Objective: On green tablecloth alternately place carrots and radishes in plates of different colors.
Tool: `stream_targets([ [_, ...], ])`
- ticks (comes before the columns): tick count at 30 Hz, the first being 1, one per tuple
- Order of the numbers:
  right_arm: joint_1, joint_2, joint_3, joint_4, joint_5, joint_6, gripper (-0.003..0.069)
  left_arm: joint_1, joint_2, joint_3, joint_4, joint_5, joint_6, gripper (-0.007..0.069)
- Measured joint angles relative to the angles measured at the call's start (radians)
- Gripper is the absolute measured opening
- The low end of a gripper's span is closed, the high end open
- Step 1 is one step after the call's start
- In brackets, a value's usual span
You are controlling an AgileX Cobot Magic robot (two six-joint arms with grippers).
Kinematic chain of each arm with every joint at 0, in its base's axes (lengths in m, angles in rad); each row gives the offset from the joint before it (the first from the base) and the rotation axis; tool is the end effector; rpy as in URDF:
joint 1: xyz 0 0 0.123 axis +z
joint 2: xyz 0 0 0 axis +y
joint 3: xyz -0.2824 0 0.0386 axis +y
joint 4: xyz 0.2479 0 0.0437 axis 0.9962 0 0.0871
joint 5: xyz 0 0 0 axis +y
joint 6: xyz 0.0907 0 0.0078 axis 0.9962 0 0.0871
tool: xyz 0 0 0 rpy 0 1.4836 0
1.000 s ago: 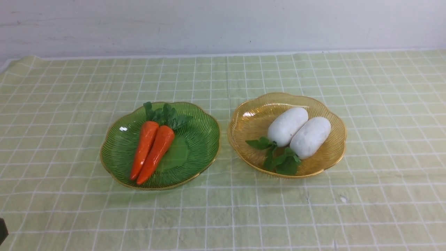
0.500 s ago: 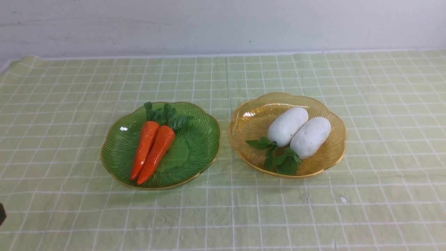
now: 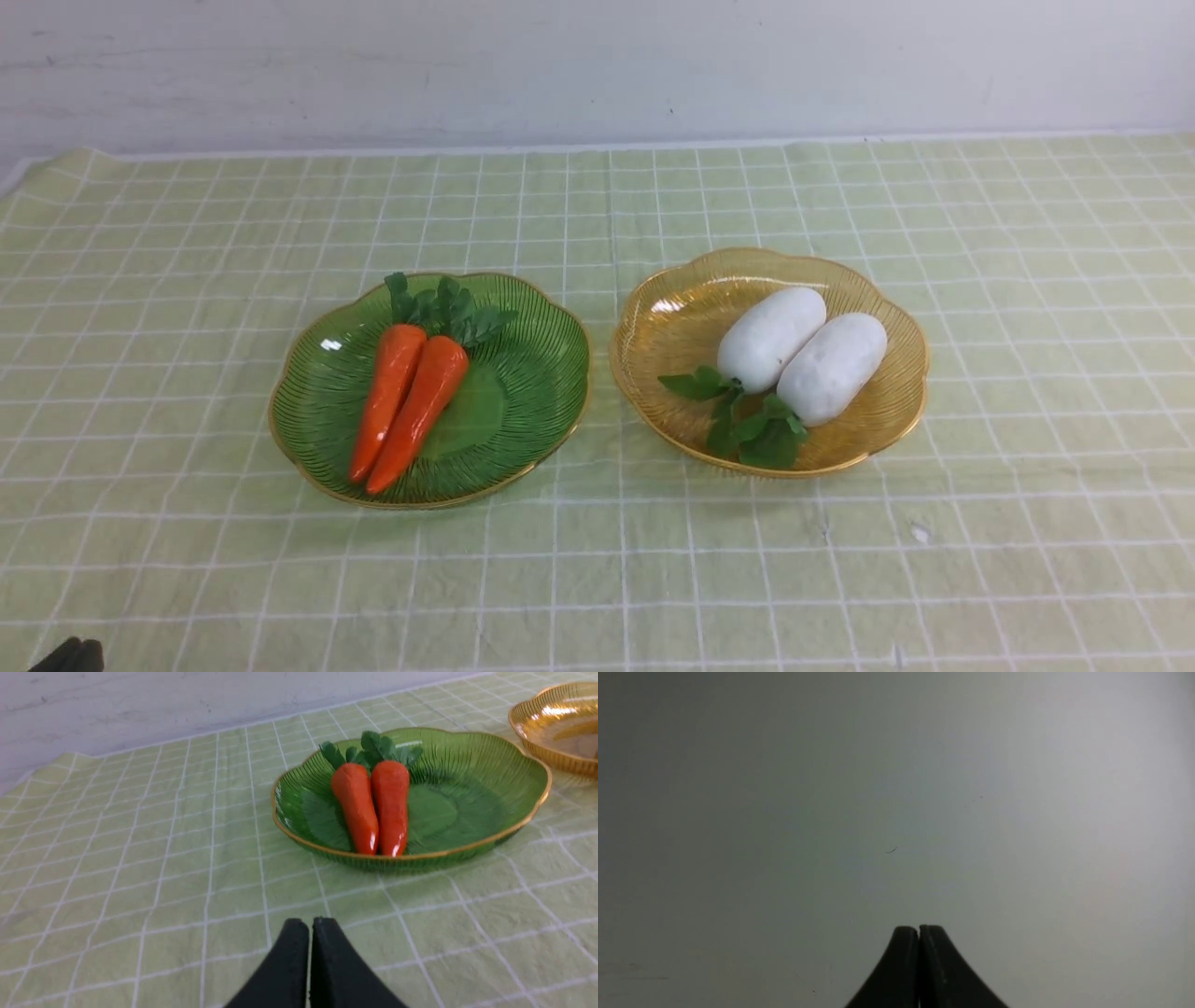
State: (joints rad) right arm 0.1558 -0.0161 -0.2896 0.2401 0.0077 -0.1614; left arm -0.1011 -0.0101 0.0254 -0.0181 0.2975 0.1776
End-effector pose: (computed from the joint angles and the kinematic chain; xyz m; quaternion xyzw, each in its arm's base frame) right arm 0.0243 0.0040 0.3074 -0.0223 0.5581 0.0975 0.8237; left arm 0.0541 -0.0060 0.1782 0.1036 0.7753 0.0164 0.6228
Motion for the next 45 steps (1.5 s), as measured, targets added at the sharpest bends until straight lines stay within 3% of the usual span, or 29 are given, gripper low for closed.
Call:
stream_targets([
  [4, 0.0, 0.0, 0.0, 0.0, 0.004, 0.0, -0.0015, 0.0, 0.0, 0.002, 0.001, 0.079, 0.0, -0.0008],
  [33, 0.0, 0.0, 0.0, -0.007, 0.008, -0.001, -0.0015, 0.0, 0.0, 0.002, 0.0, 0.082, -0.001, -0.0008],
  [41, -0.052, 0.0, 0.074, -0.172, 0.103, -0.122, -0.0015, 0.0, 0.0, 0.002, 0.0, 0.084, -0.001, -0.0008],
  [45, -0.11, 0.0, 0.229, -0.214, 0.217, -0.131, -0.0015, 0.0, 0.0, 0.002, 0.0, 0.084, -0.001, -0.0008],
])
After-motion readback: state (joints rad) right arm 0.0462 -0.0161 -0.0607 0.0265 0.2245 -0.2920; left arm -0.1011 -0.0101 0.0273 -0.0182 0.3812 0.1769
